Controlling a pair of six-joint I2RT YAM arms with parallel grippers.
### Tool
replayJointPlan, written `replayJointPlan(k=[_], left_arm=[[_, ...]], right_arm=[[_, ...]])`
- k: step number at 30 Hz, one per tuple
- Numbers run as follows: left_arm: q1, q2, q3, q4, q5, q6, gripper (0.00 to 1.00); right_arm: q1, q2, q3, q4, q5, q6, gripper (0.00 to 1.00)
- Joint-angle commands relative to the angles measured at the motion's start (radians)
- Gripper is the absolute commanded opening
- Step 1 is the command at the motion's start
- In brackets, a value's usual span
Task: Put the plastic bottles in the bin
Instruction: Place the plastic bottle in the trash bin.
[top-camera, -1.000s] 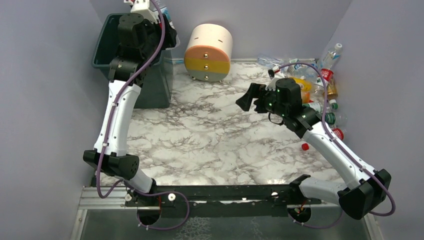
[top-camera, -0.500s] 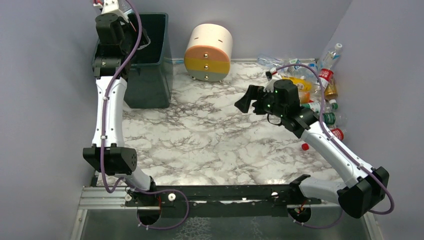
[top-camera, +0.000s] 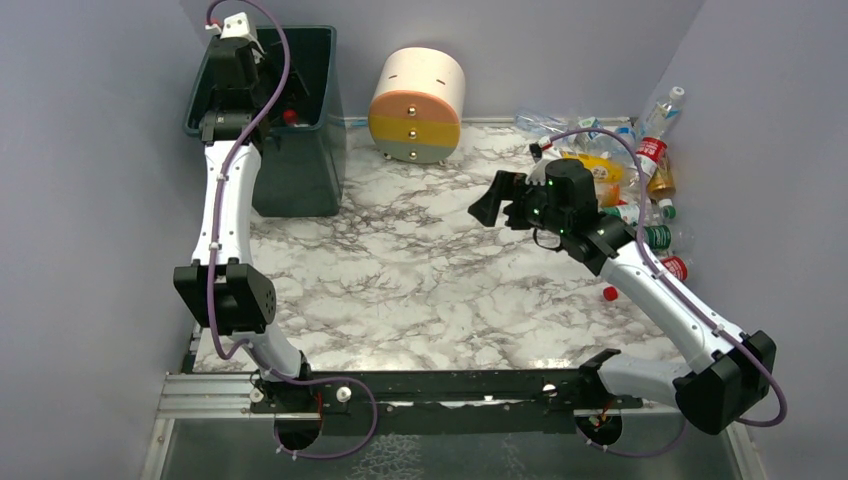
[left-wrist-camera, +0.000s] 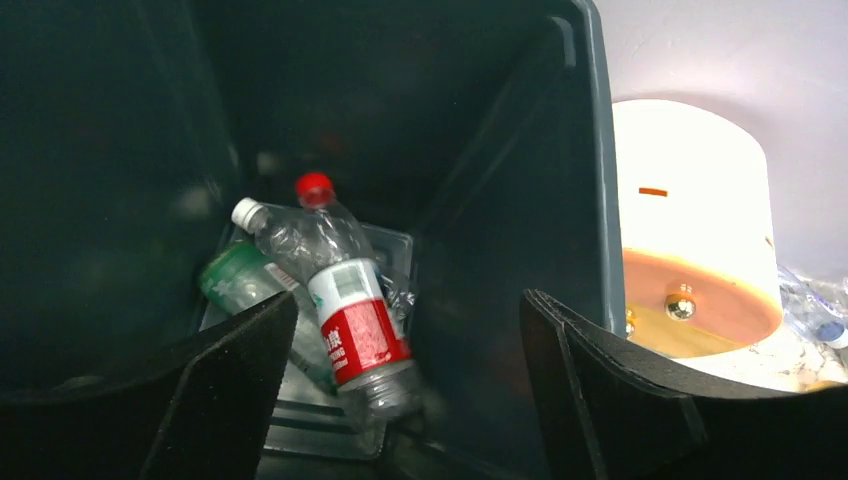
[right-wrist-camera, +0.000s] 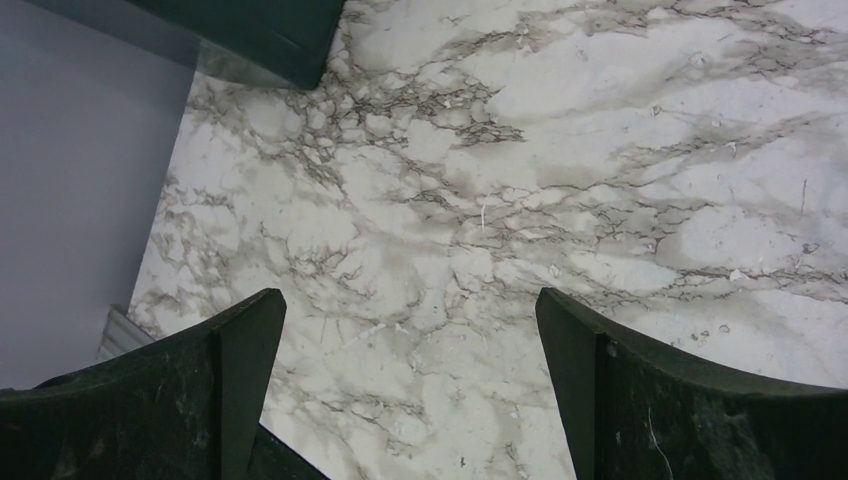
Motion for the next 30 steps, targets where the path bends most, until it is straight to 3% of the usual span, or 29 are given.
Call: replayJointPlan(k=[1, 9, 15, 24, 30], left_arm=[[0.007, -0.013, 0.012, 0.035, 0.039, -0.007, 0.88], [0.007, -0.084, 0.032, 0.027, 0.170, -0.028, 0.89], [-0.027, -0.163, -0.015, -0.002, 0.325, -0.044, 0.92], [-0.266, -0.300, -0.219, 0.002, 0.316, -0.042, 0.94], [-0.432, -0.371, -0.459, 0.053, 0.279, -0.062, 0.94]], right_arm=[[-0.004, 0.016, -0.005, 0.027, -0.017, -0.016, 0.99], [-0.029, 0.056, 0.028, -0.037, 0.094, -0.050, 0.99], [-0.181, 0.117, 0.048, -0.081, 0.118, -0.072, 0.99], [-0.414, 0.172, 0.045, -0.086, 0.161, -0.048, 0.99], [-0.464, 0.307, 0.138, -0.074, 0.213, -0.054, 0.99]])
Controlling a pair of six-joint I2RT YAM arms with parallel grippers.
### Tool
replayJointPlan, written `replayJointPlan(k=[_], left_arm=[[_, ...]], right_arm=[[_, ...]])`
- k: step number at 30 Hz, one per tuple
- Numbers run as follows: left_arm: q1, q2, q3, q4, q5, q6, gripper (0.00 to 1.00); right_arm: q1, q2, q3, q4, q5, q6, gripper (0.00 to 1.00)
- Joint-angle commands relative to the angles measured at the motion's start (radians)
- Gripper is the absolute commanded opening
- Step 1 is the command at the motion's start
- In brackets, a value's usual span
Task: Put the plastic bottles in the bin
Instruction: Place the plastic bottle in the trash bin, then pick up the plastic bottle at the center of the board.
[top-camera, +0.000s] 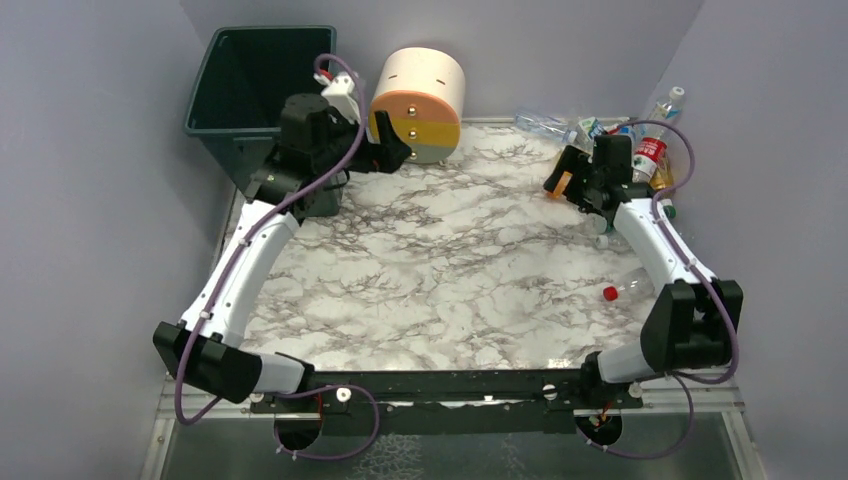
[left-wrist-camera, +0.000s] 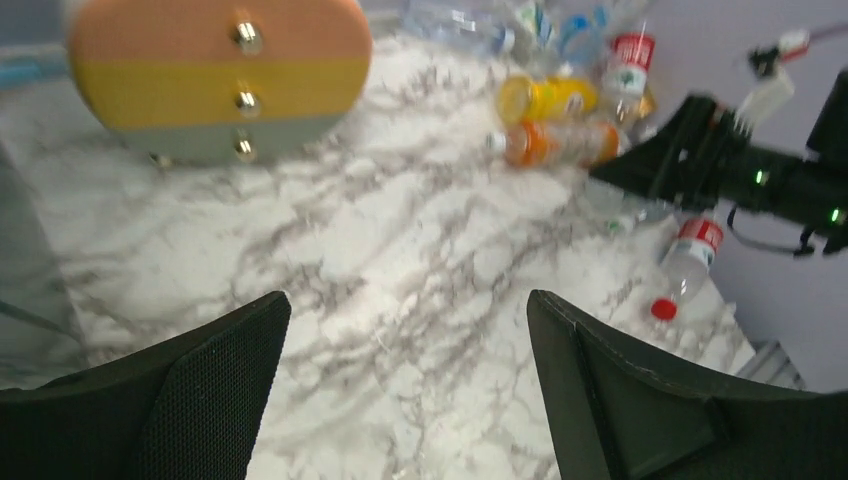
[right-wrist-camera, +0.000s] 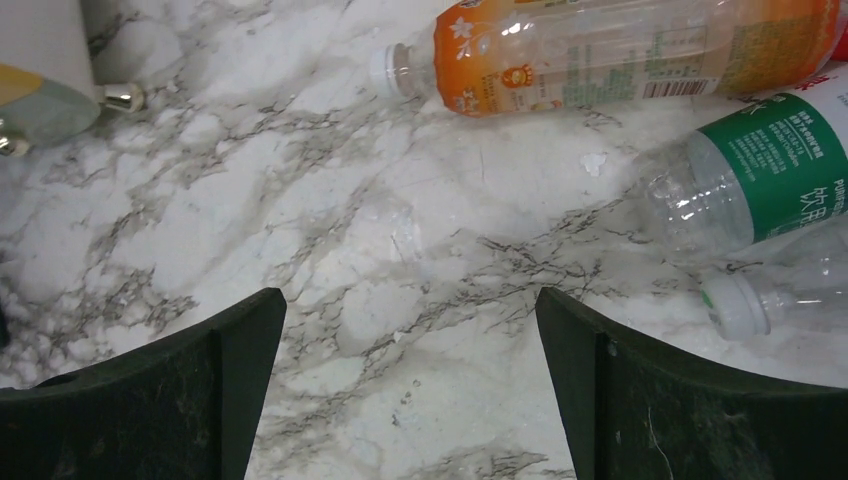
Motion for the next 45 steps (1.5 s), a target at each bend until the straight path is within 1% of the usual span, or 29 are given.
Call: replayJointPlan(k=[1, 6, 8, 15, 21, 26, 31, 34, 38, 45], left_arm=[[-0.098, -0.050, -0.171, 0.035, -0.028, -0.024, 0.94], [-0.179, -0.105, -0.335, 0.064, -0.035, -0.051, 0.94], [-0.212, -0.120, -0.366, 0.064, -0.048, -0.051, 0.94], [-0.262, -0.149, -0.407, 0.050, -0.066, -0.054, 0.94], [-0.285, -0.145, -0.412, 0.045, -0.074, -0.054, 0.94], [-0.294, -0.129, -0.407, 0.045, -0.080, -0.053, 0.94], [-0.306, -0.114, -0.402, 0.046, -0.088, -0.052, 0.94], [-0.311, -0.107, -0.402, 0.045, -0.092, -0.054, 0.94], [-0.320, -0.097, -0.401, 0.048, -0.099, -0.058, 0.94], [-0.326, -0.075, -0.398, 0.060, -0.108, -0.062, 0.93]], right_arm=[[-0.012, 0.086, 0.084, 0.012, 0.098, -0.021, 0.99], [-0.019, 0.188, 0.153, 0.089, 0.204, -0.073, 0.99], [-0.024, 0.239, 0.196, 0.097, 0.218, -0.080, 0.99], [-0.035, 0.462, 0.365, 0.063, 0.259, -0.099, 0.99], [-0.048, 0.557, 0.443, 0.037, 0.255, -0.114, 0.99], [-0.049, 0.562, 0.398, 0.076, 0.227, -0.125, 0.99], [-0.048, 0.601, 0.399, 0.063, 0.193, -0.140, 0.99], [-0.048, 0.614, 0.377, 0.081, 0.132, -0.149, 0.99], [-0.048, 0.626, 0.361, 0.054, 0.051, -0.143, 0.99], [-0.048, 0.504, 0.165, 0.145, -0.069, -0.140, 0.98]])
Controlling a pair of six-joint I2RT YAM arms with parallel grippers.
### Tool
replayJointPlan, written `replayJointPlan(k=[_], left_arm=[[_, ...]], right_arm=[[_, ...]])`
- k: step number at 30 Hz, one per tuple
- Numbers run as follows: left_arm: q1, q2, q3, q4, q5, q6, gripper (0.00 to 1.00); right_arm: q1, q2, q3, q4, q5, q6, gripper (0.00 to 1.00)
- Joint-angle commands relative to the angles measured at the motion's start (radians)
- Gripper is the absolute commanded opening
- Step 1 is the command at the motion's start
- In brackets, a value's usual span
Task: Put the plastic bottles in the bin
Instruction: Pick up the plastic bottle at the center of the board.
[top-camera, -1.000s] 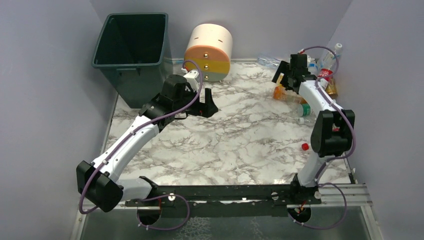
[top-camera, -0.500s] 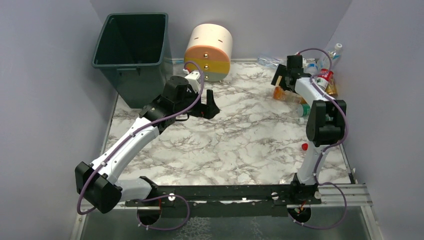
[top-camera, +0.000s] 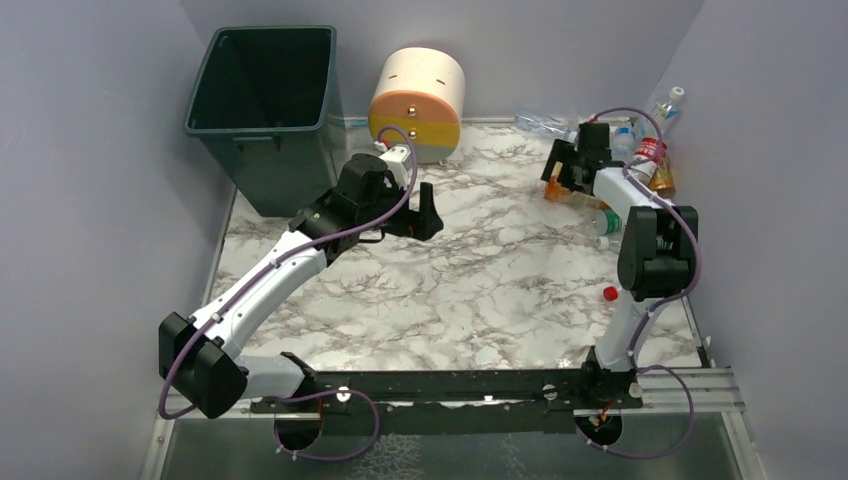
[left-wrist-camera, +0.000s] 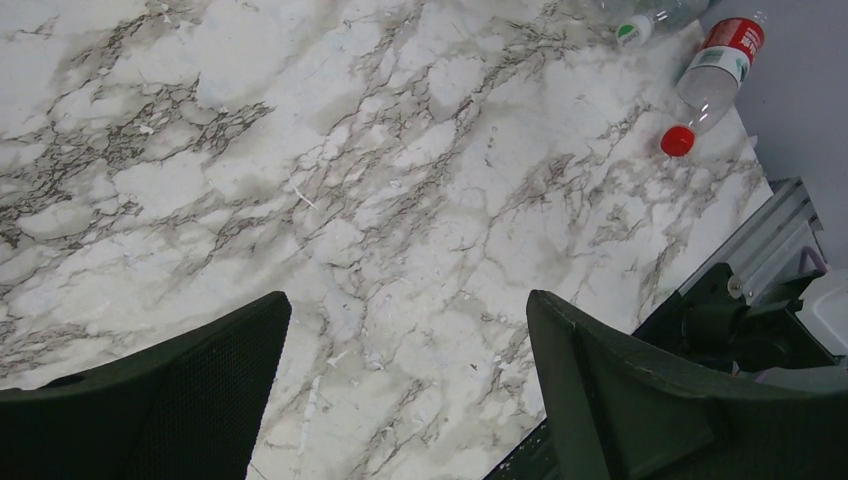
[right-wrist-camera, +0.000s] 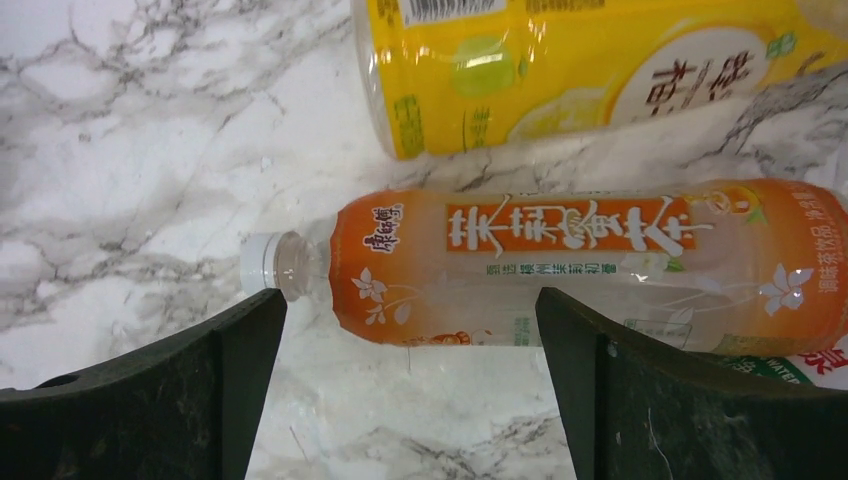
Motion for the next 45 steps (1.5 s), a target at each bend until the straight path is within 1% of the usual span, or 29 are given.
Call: replayJointPlan(k=[1, 9, 12, 15, 19, 25, 28, 31, 40, 42, 45], left_arm=[[-0.010, 0.016, 0.004, 0.040, -0.021, -0.014, 0.93], [-0.026, 0.039, 0.005, 0.064, -0.025, -0.022, 0.93], [-0.033, 0.042, 0.005, 0.065, -0.030, -0.024, 0.93], [-0.041, 0.040, 0.003, 0.065, -0.033, -0.027, 0.93], [-0.048, 0.043, 0.002, 0.067, -0.035, -0.028, 0.93], [-0.054, 0.028, 0.009, 0.056, -0.042, -0.033, 0.94], [-0.057, 0.017, 0.016, 0.042, -0.051, -0.035, 0.95], [-0.060, 0.009, 0.019, 0.030, -0.059, -0.034, 0.99], [-0.061, 0.019, 0.013, 0.029, -0.060, -0.030, 0.99], [-0.061, 0.021, 0.014, 0.030, -0.060, -0.029, 0.99], [-0.062, 0.024, 0.013, 0.031, -0.061, -0.027, 0.99]], right_arm=[[0.006, -0.032, -0.134, -0.017, -0.167, 0.017, 0.98], [0.036, -0.126, -0.260, 0.022, -0.222, 0.019, 0.98], [0.050, -0.155, -0.246, 0.008, -0.205, 0.012, 0.98], [0.051, -0.181, -0.194, -0.016, -0.165, -0.004, 0.98], [0.049, -0.166, -0.095, -0.028, -0.059, -0.015, 0.98], [0.037, -0.012, 0.115, -0.097, 0.056, -0.015, 1.00], [0.018, 0.068, 0.174, -0.132, 0.090, -0.011, 1.00], [-0.006, 0.102, 0.155, -0.118, 0.077, 0.001, 1.00], [-0.011, 0.081, 0.001, -0.045, 0.031, 0.020, 1.00], [-0.012, 0.066, -0.026, -0.048, 0.011, 0.029, 1.00], [-0.011, 0.006, -0.127, -0.003, -0.032, 0.032, 1.00]])
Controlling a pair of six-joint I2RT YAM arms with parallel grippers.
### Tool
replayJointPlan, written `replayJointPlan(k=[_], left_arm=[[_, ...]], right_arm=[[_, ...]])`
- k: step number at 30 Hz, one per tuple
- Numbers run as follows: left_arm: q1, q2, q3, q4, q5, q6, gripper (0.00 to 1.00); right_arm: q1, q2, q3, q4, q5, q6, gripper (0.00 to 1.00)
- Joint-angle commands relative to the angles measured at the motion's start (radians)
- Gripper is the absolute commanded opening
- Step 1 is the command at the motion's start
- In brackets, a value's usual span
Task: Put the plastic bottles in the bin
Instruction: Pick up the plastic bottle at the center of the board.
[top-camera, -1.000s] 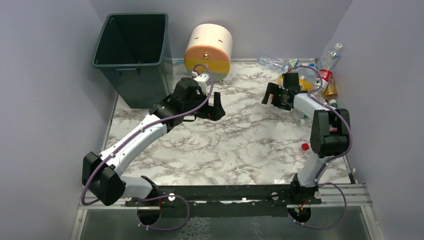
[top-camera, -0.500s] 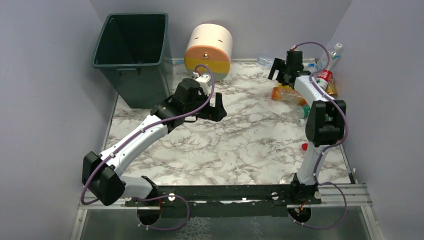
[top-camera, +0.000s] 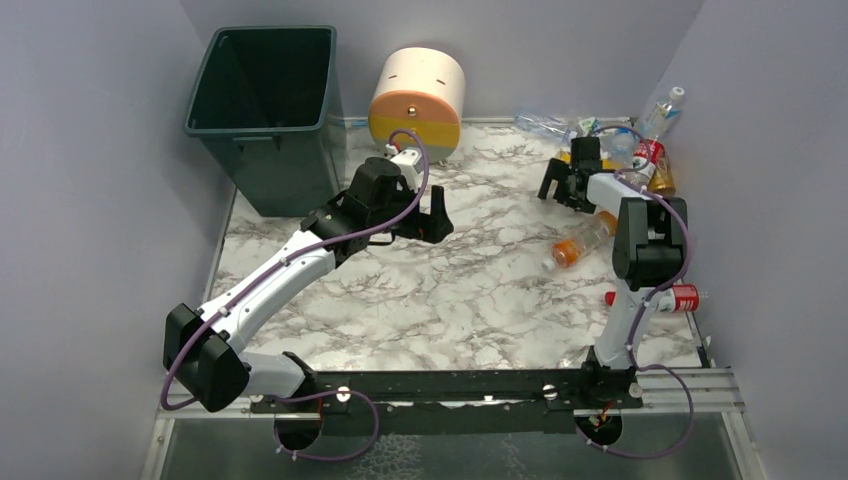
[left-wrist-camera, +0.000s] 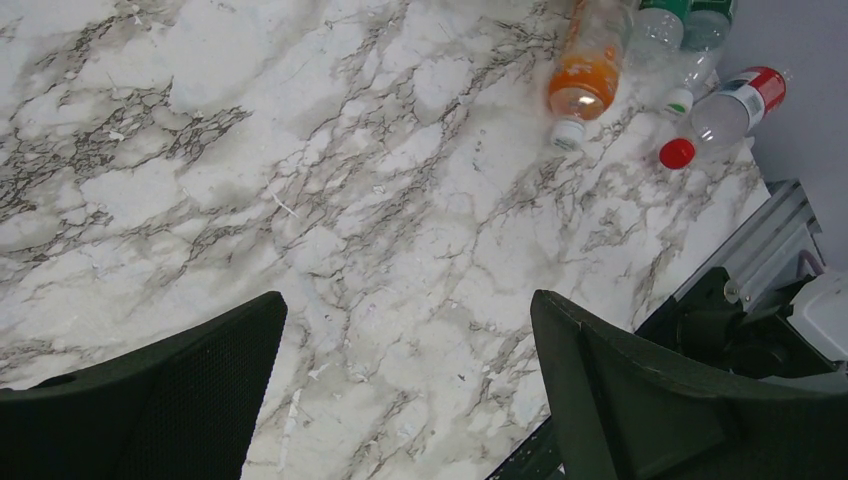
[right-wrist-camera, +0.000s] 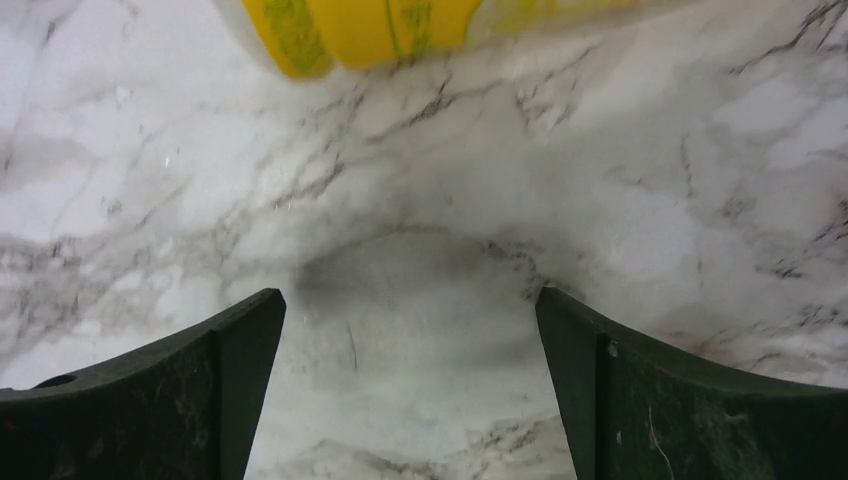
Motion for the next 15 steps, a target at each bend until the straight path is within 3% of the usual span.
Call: replayJointPlan(k=[1, 9, 15], left_arm=[[-0.005, -0.011, 0.012, -0.004, -0.017, 0.003, 0.99], [-0.012, 0.029, 0.018, 0.017, 0.002, 0.007, 0.99], [-0.023, 0.068, 0.032, 0.056, 0.036, 0.012, 0.99]], right_arm=[[0.004, -0.107, -0.124, 0.044, -0.063, 0.016, 1.00], [0.004, -0.359, -0.262, -0.026, 0.025, 0.070, 0.99], [0.004, -0.498, -0.242, -0.151, 0.083, 0.142, 0.99]])
